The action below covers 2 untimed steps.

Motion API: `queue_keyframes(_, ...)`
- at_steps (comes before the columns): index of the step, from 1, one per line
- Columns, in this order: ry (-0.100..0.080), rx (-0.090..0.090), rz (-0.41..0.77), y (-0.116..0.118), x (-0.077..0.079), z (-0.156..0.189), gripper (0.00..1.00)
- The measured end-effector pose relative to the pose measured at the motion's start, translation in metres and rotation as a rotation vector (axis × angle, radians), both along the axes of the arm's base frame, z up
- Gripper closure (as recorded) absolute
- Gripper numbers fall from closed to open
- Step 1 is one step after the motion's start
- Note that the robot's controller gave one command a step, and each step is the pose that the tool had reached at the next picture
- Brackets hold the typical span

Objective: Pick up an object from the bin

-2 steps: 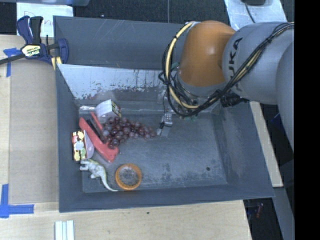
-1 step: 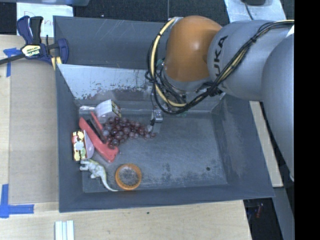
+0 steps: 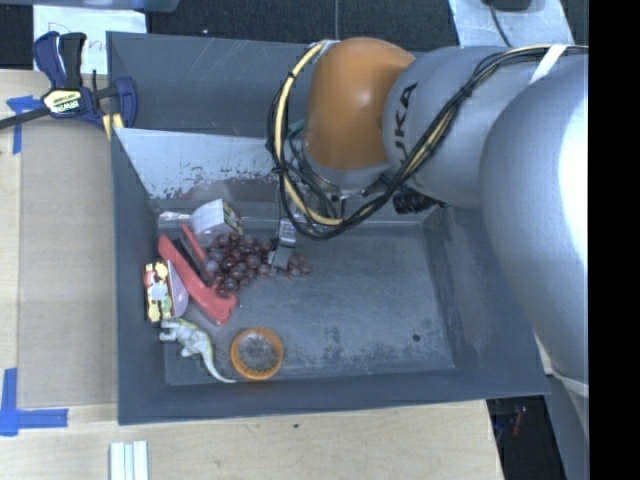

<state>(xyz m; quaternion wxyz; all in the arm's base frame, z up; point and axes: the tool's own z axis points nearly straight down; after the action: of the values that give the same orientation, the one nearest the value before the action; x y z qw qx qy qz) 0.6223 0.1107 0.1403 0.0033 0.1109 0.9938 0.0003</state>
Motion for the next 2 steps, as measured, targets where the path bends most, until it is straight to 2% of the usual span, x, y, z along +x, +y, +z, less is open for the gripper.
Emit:
queue_keyframes(1, -0.009, -0.001, 0.129, -0.001, 0.003, -0.049, 0.0)
queue_keyframes(2, -0.012, 0.001, -0.125, 0.014, -0.001, -0.066, 1.0)
